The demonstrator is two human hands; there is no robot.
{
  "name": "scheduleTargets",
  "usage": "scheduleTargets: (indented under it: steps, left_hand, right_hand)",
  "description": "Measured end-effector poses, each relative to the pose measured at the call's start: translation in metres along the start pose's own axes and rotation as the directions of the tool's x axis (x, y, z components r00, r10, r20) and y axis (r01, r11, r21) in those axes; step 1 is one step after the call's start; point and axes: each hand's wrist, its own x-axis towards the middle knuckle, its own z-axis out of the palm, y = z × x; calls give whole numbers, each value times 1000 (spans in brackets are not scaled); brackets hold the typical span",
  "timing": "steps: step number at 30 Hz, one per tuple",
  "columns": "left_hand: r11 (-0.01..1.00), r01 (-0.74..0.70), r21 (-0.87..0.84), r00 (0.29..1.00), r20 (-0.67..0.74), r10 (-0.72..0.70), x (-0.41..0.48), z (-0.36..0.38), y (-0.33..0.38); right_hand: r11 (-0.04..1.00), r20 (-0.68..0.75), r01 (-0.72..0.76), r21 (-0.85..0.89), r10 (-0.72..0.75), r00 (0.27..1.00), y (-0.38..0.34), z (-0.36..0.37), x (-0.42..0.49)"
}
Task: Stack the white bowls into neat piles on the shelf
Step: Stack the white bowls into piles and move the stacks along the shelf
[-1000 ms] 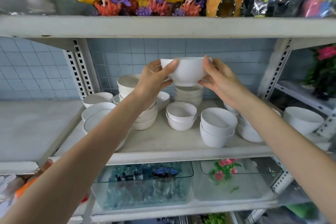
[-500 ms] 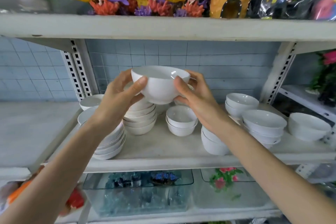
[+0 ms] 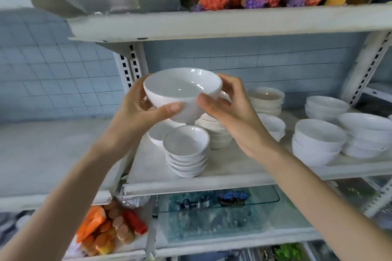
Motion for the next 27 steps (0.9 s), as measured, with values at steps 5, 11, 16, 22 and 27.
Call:
scheduleTargets:
  steps: [5,11,16,22,27]
  left_hand:
    - [1000,27,7,999,-31,-26,2,-43,-9]
    - [979,139,-149,989,-39,-146,14,-69,-40]
    - [977,192,-94,980,-39,-196,27,-78,-75]
    - [965,260,0,964,50,-260,39,-89,-123]
    - [953,303,26,941,149,-303,52,-99,-146]
  right_hand:
    - [1000,63,-26,-8,26,998,3,40,22]
    - [992,128,-105,-66,113,985,26,55,49]
    - [942,231,-208,-263,271,934,50,51,74]
    - [825,304,-260,-501,449,840,78,51,100]
    - [814,365,-267,-516,490,791,100,56,120]
